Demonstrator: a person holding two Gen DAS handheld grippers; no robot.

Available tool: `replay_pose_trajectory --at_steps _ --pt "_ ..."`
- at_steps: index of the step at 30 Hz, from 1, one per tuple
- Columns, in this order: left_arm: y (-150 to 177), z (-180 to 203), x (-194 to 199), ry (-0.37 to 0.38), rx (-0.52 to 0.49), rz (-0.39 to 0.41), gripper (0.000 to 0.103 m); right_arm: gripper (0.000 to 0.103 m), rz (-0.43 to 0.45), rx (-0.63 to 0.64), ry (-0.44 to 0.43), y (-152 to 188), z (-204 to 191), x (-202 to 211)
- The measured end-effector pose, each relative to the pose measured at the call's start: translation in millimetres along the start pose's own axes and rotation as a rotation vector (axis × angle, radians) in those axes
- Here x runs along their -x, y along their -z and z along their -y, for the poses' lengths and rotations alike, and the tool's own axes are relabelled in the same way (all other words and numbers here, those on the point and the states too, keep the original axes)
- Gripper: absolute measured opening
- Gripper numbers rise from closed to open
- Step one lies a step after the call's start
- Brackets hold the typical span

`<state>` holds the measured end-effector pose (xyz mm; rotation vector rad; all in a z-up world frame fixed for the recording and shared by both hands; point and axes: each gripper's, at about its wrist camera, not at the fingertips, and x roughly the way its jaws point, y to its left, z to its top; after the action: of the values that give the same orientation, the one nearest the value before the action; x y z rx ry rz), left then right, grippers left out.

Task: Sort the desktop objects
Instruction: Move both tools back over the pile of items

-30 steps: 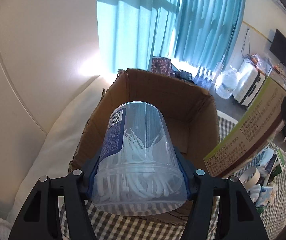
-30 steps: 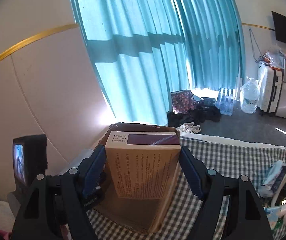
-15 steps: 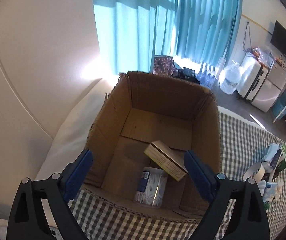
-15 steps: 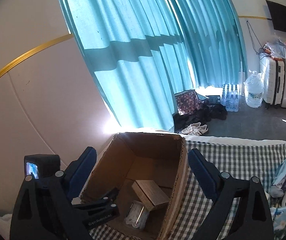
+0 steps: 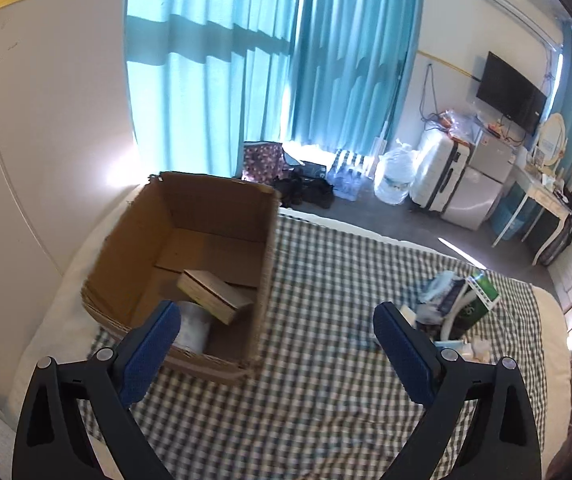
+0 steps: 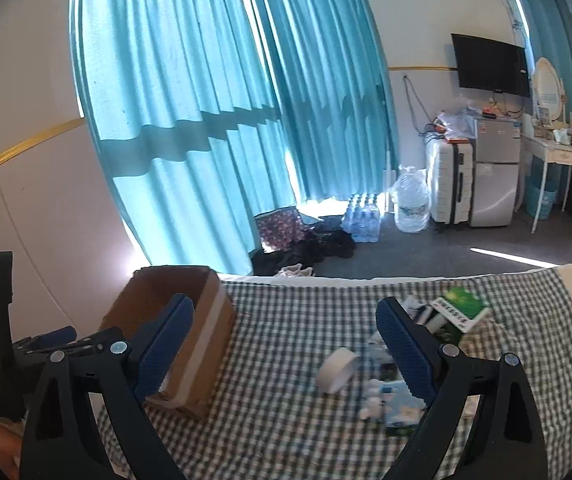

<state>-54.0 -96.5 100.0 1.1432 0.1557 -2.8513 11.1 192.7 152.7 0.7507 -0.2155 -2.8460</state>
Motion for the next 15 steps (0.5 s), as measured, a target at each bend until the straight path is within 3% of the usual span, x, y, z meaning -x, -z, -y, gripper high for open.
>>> replay_pose_trajectory --at_steps 4,10,15 --pt "34.0 34.4 -4.1 0.015 -0.002 -0.011 0.103 0.094 0.007 -0.022 0.086 23.8 52.5 27.3" --pt "84.3 78.4 -29.6 0.054 0.01 -0.027 0.103 0.094 -0.027 -0.092 0.216 90.9 119.7 21.2" --pt "108.9 112.6 -55.0 0.068 -0.066 -0.039 0.103 0.094 -0.095 -0.202 0.189 133.9 145.8 -13.6"
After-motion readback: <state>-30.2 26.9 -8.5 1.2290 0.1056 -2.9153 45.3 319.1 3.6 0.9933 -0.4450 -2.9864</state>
